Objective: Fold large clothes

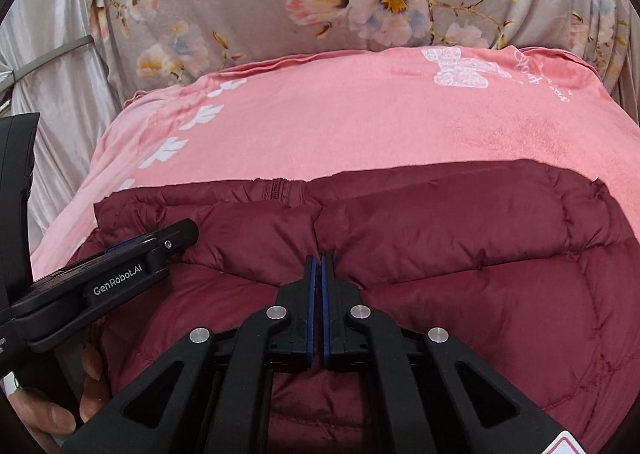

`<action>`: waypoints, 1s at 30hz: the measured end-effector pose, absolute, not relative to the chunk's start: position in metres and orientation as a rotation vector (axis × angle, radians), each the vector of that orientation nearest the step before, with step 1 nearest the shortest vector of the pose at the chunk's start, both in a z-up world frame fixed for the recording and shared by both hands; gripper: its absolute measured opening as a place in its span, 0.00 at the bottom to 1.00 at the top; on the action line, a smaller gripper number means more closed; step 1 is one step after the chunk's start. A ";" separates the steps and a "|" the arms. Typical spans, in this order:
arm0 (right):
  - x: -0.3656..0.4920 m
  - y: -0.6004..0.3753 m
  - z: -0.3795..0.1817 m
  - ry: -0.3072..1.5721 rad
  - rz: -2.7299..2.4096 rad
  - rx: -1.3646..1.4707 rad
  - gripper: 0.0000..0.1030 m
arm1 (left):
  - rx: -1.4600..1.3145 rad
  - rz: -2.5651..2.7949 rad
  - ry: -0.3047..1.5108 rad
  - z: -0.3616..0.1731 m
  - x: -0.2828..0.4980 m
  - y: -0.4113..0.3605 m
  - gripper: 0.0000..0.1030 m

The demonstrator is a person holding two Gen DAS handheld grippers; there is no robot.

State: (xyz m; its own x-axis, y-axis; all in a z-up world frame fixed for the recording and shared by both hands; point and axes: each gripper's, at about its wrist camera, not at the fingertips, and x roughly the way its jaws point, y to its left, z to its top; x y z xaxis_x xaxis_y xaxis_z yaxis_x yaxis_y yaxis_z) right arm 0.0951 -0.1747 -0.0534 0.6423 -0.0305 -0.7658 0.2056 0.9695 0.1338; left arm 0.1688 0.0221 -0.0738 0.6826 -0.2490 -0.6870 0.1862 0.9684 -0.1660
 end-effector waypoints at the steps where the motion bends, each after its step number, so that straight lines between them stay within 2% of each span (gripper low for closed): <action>1: 0.096 -0.175 -0.056 0.873 -0.134 0.221 0.00 | -0.081 -0.240 0.783 -0.076 0.169 0.021 0.50; 13: 0.103 -0.178 -0.072 0.930 -0.124 0.241 0.00 | -0.036 -0.209 0.793 -0.087 0.171 0.011 0.50; 21: 0.097 -0.187 -0.069 0.889 -0.076 0.317 0.00 | -0.091 -0.240 0.788 -0.088 0.173 0.018 0.52; 22: 0.092 -0.187 -0.063 0.875 -0.088 0.321 0.02 | -0.123 -0.259 0.790 -0.086 0.174 0.023 0.52; 23: 0.082 -0.184 -0.053 0.859 -0.101 0.308 0.12 | -0.175 -0.281 0.796 -0.082 0.172 0.033 0.52; 25: 0.064 -0.174 -0.035 0.828 -0.074 0.299 0.13 | -0.249 -0.285 0.797 -0.069 0.163 0.057 0.52; 26: 0.052 -0.164 -0.025 0.811 -0.052 0.289 0.13 | -0.276 -0.270 0.777 -0.059 0.154 0.075 0.53; 28: 0.038 -0.146 -0.019 0.804 -0.029 0.263 0.13 | -0.285 -0.223 0.742 -0.042 0.137 0.106 0.63; 30: 0.029 -0.127 -0.022 0.819 -0.012 0.255 0.12 | -0.297 -0.156 0.719 -0.031 0.118 0.143 0.67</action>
